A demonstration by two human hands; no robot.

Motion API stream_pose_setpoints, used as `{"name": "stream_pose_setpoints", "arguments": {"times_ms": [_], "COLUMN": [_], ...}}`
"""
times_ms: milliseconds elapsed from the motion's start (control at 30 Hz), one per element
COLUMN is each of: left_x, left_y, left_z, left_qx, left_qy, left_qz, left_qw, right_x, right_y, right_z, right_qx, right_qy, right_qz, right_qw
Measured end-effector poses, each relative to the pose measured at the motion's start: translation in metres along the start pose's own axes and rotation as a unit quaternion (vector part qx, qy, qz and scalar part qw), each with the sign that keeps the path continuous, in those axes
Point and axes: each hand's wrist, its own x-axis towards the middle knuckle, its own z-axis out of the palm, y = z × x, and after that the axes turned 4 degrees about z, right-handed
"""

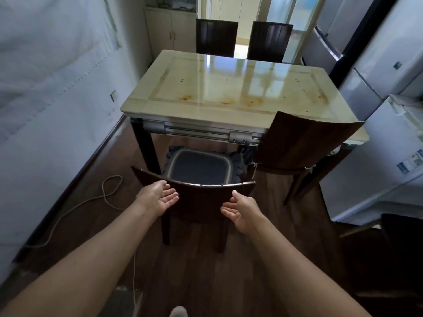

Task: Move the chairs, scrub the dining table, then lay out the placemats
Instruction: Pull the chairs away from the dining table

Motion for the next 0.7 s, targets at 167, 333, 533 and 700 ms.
{"name": "stream_pose_setpoints", "arguments": {"times_ms": [167,333,533,700], "left_x": [0.023,0.054,0.096,0.118], "left_y": [0.008,0.031,0.049,0.061], "left_z": [-0.009,-0.006,-0.01,0.003], "left_qx": [-0.03,-0.032,0.011,-0.006], "left_qy": [-0.002,-0.025,-0.02,-0.009], "left_qz": [-0.01,-0.048,-0.1,-0.086], "left_qw": [0.999,0.998,0.995,0.996], "right_x": [0.019,0.041,0.065,0.08], "right_y": [0.003,-0.006,-0.018,-0.035], "right_z": [0.007,0.034,0.06,0.073], "right_qx": [0.018,0.03,0.052,0.043], "right_qy": [0.03,0.061,0.118,0.139], "right_qz": [-0.015,-0.021,-0.019,-0.025], "right_qw": [0.999,0.997,0.991,0.989]}}
